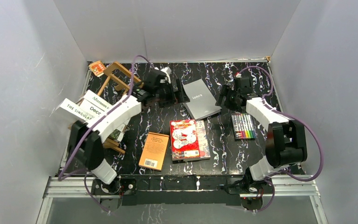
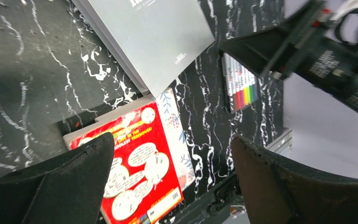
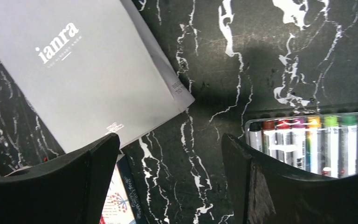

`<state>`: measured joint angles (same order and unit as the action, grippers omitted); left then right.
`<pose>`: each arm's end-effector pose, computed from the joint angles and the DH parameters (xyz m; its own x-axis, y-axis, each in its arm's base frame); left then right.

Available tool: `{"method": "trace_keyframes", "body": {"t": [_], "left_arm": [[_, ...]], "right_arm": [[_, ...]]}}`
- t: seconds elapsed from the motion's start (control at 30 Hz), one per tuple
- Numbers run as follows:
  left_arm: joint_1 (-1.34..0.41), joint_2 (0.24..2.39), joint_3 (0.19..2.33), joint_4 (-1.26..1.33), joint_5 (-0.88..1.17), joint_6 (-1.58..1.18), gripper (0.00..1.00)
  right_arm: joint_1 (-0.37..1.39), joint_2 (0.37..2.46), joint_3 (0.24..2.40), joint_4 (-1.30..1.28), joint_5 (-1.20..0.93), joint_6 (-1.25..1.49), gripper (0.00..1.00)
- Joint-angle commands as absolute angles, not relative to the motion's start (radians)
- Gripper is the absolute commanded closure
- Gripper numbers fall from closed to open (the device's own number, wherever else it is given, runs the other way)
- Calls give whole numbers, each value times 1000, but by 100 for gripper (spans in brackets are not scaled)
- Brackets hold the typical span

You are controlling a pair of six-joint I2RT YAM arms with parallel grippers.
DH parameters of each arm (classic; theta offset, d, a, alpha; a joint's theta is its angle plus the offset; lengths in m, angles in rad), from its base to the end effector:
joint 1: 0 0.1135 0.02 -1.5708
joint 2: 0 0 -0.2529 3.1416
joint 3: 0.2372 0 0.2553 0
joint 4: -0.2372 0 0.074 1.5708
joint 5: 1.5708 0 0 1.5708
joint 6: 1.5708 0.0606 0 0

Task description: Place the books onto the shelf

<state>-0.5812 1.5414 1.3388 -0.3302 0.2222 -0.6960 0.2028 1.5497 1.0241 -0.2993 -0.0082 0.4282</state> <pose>0.3123 -0.2211 0.3075 -0.7709 -0.2419 -0.5893 0.2605 0.7245 -0.6382 0.3435 0.0711 0.1949 -0.7404 0.2717 -0.6149 0.1106 0.9514 0.2873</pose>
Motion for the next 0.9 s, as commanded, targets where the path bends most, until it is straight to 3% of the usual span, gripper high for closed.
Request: {"method": "trace_keyframes", "body": {"t": [0.0,0.13,0.47,0.63,0.87], "left_arm": [[-630,1639,1378,-218,117,-782,7],[-634,1715,1340,-132,96,-843,8],[-632,1915,1359,-11,52,-877,12],[-632,1964,1333,128,105,-889,23],[-632,2022,1340,121,133,-899,47]], "right_arm": [[199,1498,1007,-263,-72,459,15],[199,1491,997,-253,-115,457,25],[199,1375,906,-257,-194,481,29],[199,1294,831,-230,-211,512,37],[199,1238,792,-230,-234,528,43]]}}
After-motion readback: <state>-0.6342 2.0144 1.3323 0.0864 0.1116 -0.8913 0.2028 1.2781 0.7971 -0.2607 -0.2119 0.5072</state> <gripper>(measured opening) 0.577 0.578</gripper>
